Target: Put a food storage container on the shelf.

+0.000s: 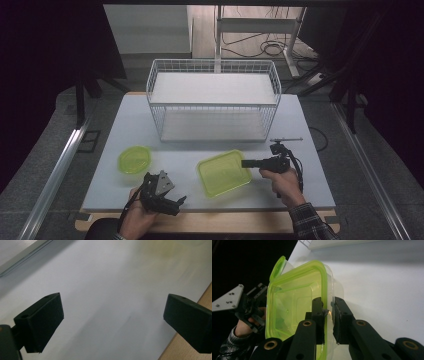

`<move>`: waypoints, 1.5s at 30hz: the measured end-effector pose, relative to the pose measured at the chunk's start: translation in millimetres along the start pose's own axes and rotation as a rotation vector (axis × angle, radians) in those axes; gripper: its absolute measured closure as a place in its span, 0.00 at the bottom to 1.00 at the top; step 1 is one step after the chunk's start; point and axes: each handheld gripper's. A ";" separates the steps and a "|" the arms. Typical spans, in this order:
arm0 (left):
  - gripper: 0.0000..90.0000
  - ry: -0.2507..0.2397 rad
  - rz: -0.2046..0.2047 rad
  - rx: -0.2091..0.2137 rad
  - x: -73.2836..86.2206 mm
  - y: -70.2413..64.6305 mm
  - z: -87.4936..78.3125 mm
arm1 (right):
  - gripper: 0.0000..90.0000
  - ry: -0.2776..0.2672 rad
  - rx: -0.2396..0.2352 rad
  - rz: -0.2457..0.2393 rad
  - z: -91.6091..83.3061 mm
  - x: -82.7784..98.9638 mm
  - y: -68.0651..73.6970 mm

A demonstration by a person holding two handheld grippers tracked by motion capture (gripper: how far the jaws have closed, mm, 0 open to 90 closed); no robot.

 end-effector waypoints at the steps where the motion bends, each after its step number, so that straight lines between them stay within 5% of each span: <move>1: 0.03 0.000 -0.001 0.000 0.0 0.0 0.0 | 0.89 -0.005 -0.002 0.000 -1.2 -1.0 0.7; 19: 0.03 0.003 -0.003 0.000 0.0 -1.0 0.9 | 0.89 -0.095 -0.015 -0.038 -23.7 -34.0 26.2; 28: 0.03 0.007 -0.055 0.047 0.1 2.6 0.6 | 0.89 -0.128 -0.009 -0.050 -33.8 -55.0 40.6; 45: 0.03 0.015 -0.047 0.054 -0.6 2.6 3.0 | 0.89 -0.193 -0.005 -0.075 -53.6 -93.0 65.2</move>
Point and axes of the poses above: each handheld gripper's, and its own axes: z roughly forward along the jaws, x roughly out of its underside, y roughly to its left, and after that the axes turned 1 degree about y, right-handed
